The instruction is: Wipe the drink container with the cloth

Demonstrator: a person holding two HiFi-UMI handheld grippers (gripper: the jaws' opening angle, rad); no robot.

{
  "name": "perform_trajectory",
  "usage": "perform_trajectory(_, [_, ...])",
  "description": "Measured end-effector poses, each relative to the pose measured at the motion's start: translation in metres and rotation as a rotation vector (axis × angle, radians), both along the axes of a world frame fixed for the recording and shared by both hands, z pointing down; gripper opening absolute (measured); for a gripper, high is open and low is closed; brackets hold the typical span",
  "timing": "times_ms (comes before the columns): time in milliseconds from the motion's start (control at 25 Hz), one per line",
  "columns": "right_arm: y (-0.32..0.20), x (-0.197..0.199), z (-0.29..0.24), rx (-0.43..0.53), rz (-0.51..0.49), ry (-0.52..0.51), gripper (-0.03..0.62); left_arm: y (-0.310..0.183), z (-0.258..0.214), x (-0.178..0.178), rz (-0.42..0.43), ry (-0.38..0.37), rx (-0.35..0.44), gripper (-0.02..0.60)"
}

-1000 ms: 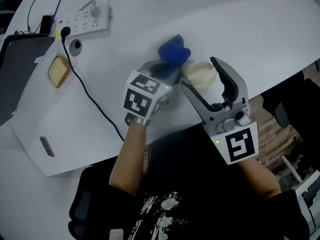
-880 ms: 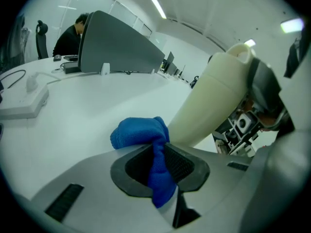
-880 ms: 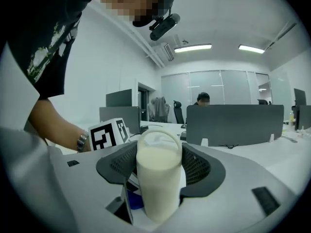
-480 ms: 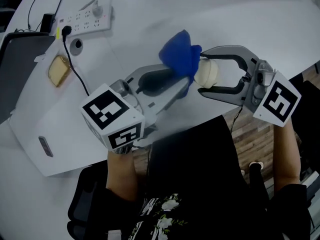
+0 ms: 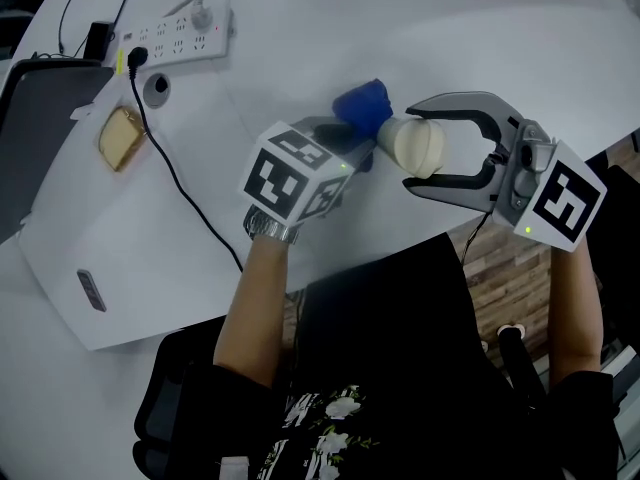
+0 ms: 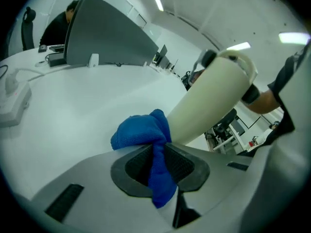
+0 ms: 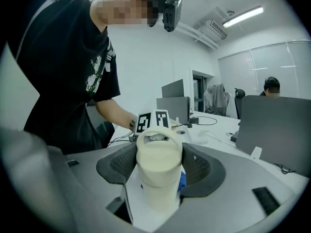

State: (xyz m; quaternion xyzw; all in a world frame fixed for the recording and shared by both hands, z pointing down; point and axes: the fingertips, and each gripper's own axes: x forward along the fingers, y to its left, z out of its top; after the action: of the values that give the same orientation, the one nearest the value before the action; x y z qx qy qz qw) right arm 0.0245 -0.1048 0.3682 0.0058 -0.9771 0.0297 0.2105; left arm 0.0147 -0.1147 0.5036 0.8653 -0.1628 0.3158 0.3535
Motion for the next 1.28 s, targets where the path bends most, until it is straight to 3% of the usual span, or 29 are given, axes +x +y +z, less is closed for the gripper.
perform_trajectory(80, [0.0,-0.001,0.001,0.006,0.011,0.01,0.279,0.001,0.007,-0.001,0.005,-0.012,-0.003,0.066])
perform_trajectory(160, [-0.002,0.001,-0.002,0.021,0.084,0.024,0.279,0.001,0.008,-0.002,-0.005,0.001,-0.007,0.066])
perform_trajectory(240, [-0.006,0.004,-0.019,0.066,0.24,-0.024,0.281,0.003,0.008,-0.002,-0.017,0.009,-0.011,0.066])
perform_trajectory(360, [-0.006,0.008,-0.043,0.16,0.551,-0.131,0.281,0.003,0.007,0.0,-0.031,0.011,-0.007,0.066])
perform_trajectory(480, [-0.013,0.013,-0.033,0.196,0.811,-0.131,0.281,0.0,0.006,0.002,-0.048,0.003,-0.003,0.066])
perform_trajectory(600, [-0.021,0.012,-0.012,0.127,0.907,-0.083,0.281,0.002,0.006,0.002,-0.064,-0.003,0.002,0.066])
perform_trajectory(720, [-0.019,0.013,-0.001,0.065,0.853,-0.034,0.279,0.004,-0.001,-0.001,-0.073,0.034,-0.009,0.066])
perform_trajectory(800, [-0.017,0.013,0.003,0.024,0.741,-0.014,0.279,0.001,-0.023,-0.007,-0.104,0.114,-0.01,0.066])
perform_trajectory(920, [-0.011,0.014,0.009,-0.03,0.473,0.05,0.279,-0.011,-0.084,-0.015,-0.166,0.328,0.006,0.066])
perform_trajectory(1040, [-0.003,0.005,0.004,0.014,0.127,0.063,0.279,-0.017,-0.137,-0.01,-0.137,0.482,0.04,0.066])
perform_trajectory(1120, [-0.001,-0.001,0.0,0.039,-0.001,0.057,0.279,-0.017,-0.141,-0.001,-0.098,0.467,0.06,0.066])
perform_trajectory(1280, [-0.001,-0.002,0.001,0.025,-0.049,0.068,0.279,-0.017,-0.11,0.004,-0.109,0.396,0.026,0.066])
